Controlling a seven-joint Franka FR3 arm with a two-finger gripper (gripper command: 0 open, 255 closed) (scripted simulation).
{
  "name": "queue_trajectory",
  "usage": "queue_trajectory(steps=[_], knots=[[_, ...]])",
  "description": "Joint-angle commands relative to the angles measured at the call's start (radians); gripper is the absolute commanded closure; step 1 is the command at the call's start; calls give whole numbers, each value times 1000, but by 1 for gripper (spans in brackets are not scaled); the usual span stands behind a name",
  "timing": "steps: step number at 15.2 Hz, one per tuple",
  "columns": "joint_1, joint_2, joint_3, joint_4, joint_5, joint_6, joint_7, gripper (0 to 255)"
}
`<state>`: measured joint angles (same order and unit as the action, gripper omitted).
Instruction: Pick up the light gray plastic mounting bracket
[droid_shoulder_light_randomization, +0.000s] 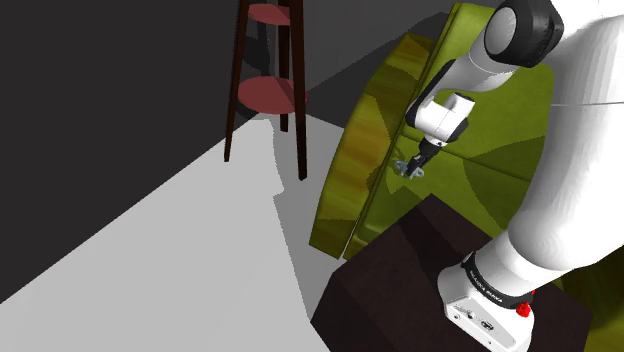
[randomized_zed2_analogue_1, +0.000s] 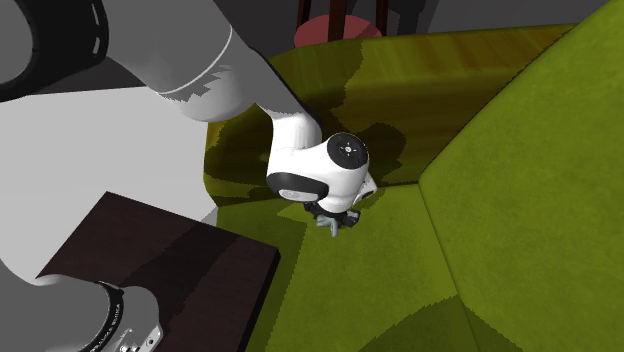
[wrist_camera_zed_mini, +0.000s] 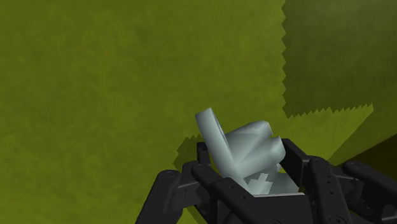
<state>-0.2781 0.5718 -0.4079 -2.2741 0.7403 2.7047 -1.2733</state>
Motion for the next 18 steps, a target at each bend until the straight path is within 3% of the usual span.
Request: queue_trajectory(steps=[1, 18], knots=[[3, 2, 3, 3, 0, 0, 0, 255], [135, -203, -168, -68, -205, -118, 156, 255]])
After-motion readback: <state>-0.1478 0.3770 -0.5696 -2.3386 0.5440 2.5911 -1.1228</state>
